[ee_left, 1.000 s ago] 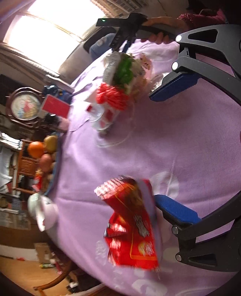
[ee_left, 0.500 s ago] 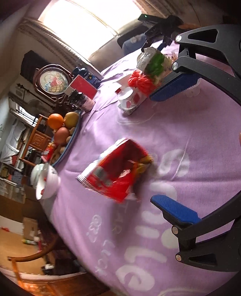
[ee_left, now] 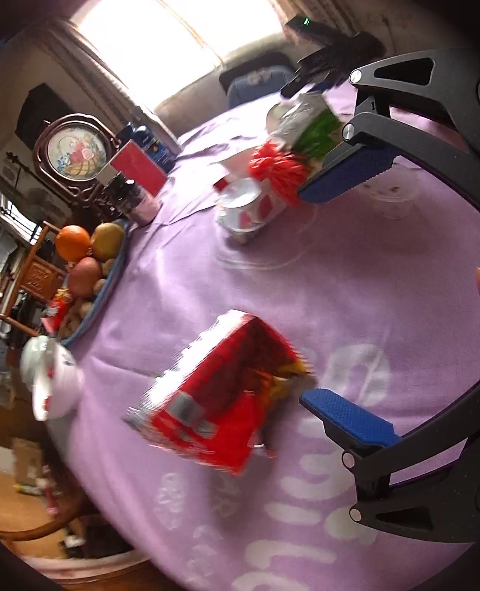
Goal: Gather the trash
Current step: 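Grasp and lift the red snack bag with the left gripper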
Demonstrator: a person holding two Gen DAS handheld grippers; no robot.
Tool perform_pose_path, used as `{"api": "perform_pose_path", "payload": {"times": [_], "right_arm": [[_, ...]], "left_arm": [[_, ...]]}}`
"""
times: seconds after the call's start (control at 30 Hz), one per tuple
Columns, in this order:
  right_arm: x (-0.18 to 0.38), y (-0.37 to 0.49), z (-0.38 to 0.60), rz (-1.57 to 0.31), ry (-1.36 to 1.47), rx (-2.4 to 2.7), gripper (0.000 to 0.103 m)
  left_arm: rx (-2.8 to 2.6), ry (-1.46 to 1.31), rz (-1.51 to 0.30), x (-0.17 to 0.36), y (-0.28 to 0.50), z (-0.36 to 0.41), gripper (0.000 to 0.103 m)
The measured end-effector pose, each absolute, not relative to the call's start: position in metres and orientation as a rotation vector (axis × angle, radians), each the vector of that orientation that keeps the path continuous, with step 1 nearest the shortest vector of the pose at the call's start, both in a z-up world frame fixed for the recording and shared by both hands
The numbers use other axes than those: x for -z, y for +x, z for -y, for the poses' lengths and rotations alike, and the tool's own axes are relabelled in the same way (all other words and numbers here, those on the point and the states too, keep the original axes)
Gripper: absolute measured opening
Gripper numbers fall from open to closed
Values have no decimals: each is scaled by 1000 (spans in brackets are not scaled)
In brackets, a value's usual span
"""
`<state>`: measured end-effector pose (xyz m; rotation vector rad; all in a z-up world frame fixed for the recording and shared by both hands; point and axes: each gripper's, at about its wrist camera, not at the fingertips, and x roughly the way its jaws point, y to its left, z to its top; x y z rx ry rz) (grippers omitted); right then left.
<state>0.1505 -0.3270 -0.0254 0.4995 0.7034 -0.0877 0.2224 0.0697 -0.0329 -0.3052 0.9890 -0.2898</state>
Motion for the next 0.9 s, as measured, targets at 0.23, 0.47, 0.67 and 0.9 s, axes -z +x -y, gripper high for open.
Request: {"api": "perform_pose_path", "payload": {"times": [0.23, 0.47, 0.67, 0.9], "right_arm": [[23, 149, 329, -690, 519, 82, 95], [22, 151, 323, -688, 483, 84, 95], [21, 150, 326, -682, 497, 82, 95], [22, 151, 322, -689, 477, 76, 95]], "left_arm": [[64, -213, -1045, 40, 253, -68, 96], [59, -146, -1021, 51, 293, -66, 96], [319, 8, -946, 38, 271, -34, 96], [201, -38, -878, 38, 265, -66, 96]]}}
